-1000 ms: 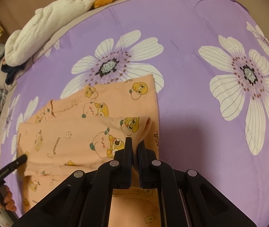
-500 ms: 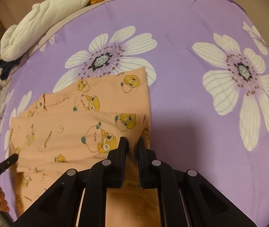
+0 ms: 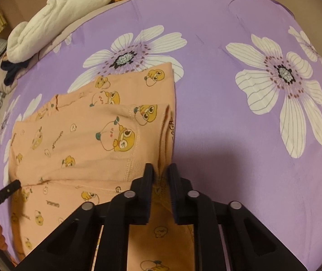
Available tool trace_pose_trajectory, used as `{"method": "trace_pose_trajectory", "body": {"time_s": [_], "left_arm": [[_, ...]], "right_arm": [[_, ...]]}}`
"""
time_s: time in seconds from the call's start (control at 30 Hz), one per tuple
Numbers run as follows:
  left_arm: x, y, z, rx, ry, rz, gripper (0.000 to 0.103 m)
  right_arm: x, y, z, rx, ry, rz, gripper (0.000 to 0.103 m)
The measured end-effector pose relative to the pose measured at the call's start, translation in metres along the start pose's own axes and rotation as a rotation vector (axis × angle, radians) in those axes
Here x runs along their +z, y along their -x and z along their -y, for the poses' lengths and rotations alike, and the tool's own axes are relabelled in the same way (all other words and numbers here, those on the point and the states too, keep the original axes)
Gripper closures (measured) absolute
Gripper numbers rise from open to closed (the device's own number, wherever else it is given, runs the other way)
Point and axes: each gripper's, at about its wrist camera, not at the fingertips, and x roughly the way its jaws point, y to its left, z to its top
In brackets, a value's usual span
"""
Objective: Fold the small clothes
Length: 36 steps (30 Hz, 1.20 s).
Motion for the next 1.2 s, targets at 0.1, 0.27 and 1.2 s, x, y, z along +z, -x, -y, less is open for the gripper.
{"method": "trace_pose_trajectory", "body": {"time_s": [0.1, 0.27, 1.2], "left_arm": [[-0.001, 0.0, 0.0, -0.003, 0.004, 0.0, 0.055], [-0.003, 0.001, 0.0, -0.003, 0.007, -0.002, 0.055], [-0.068, 0.085, -0.015, -0.122, 0.042, 0.037, 0.021]], "right_arm": [[-0.001, 0.01, -0.001, 0.008, 0.006, 0.03, 0.092], [0.002, 0.021, -0.005, -0.001, 0.018, 0.08, 0.093], [-0.064, 0.094, 0.02, 0.08, 0.011, 0.154, 0.047]]}}
